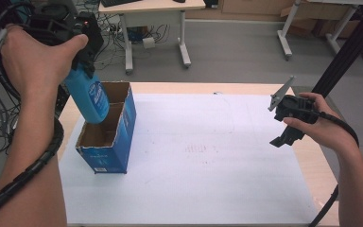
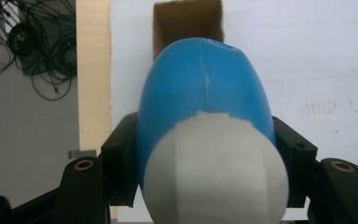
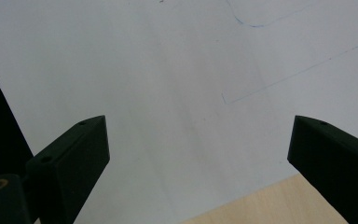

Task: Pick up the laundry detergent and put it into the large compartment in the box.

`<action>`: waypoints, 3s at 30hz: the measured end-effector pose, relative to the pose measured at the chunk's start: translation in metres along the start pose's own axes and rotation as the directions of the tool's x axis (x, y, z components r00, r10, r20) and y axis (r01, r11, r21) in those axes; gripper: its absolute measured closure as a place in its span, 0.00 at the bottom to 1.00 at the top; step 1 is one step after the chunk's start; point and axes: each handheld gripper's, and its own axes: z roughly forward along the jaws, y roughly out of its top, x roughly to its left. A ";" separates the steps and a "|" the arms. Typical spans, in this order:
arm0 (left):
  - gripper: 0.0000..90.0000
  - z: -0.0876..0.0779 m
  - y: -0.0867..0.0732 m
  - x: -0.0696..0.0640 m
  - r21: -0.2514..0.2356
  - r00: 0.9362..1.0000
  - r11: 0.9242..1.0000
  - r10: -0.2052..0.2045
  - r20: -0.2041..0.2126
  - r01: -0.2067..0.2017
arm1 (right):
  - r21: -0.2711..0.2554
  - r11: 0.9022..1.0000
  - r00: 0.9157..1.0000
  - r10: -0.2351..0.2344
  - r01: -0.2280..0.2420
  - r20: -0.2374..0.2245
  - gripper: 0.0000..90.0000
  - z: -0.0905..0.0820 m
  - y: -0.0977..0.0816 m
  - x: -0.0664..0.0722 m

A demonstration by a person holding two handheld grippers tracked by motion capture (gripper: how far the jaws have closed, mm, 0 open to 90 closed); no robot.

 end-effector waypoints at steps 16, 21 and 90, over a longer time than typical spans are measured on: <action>0.43 0.067 -0.002 0.008 0.037 0.999 0.999 -0.039 -0.004 0.039 | 0.009 1.000 1.000 0.014 -0.014 -0.001 0.06 0.003 -0.005 -0.001; 0.43 0.087 -0.006 0.010 0.043 0.999 0.998 -0.042 0.007 0.041 | 0.019 1.000 1.000 0.012 -0.012 -0.001 0.06 0.005 -0.002 -0.001; 0.39 0.193 -0.024 0.005 0.122 0.998 0.992 -0.048 0.037 0.043 | 0.054 0.998 1.000 0.012 -0.010 -0.025 0.06 0.021 0.011 0.000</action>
